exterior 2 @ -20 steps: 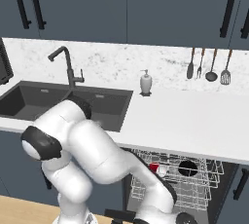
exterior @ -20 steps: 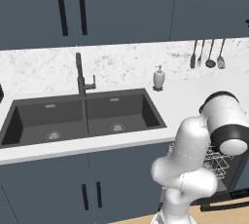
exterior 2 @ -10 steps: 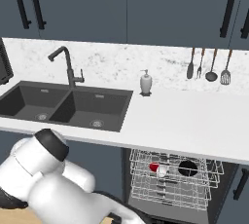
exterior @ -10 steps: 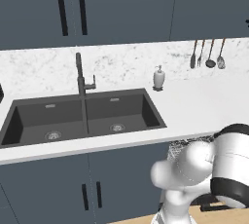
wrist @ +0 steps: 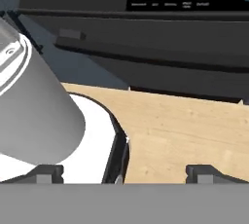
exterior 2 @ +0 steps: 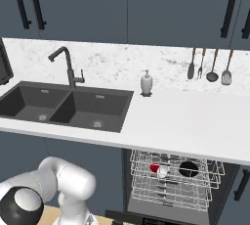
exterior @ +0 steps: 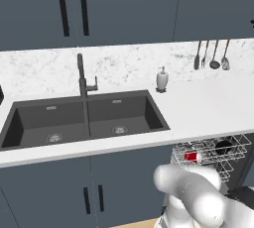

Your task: Pick up the cup and bowl from the counter, place them in the dishwasher, and close the dishwasher door.

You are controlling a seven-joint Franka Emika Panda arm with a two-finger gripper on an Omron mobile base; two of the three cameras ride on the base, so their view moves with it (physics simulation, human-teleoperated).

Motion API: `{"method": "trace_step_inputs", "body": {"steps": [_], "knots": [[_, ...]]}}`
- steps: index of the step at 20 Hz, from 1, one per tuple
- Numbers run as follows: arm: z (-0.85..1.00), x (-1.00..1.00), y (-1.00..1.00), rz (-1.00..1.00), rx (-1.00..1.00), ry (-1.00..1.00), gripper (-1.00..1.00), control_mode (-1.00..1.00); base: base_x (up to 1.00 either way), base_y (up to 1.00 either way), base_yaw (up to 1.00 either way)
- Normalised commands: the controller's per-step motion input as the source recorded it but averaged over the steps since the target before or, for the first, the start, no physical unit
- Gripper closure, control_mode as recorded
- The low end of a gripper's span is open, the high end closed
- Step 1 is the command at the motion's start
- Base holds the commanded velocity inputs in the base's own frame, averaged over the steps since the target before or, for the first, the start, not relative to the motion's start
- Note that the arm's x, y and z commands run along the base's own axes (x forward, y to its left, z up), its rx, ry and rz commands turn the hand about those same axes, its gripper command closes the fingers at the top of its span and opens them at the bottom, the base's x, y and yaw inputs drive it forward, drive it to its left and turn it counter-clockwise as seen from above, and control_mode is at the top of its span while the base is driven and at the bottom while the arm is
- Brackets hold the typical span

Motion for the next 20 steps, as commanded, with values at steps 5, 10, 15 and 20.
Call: {"method": "trace_step_inputs", "body": {"steps": [5,10,15,20], "knots": [[-0.49,-0.24,0.3,-0.07,0.17,-0.51,-1.0,-1.0,0.0,0.0,0.0],[-0.16,-0.01,0.42,-0.05,0.06,-0.68,-1.0,-1.0,0.0,0.0,0.0],[-0.02,0.23,0.12,-0.06,0.03,-0.53,-1.0,-1.0,0.0,0.0,0.0],[0.0,0.51,0.0,-0.02,0.09,-0.24,-1.0,-1.0,0.0,0.0,0.0]]}}
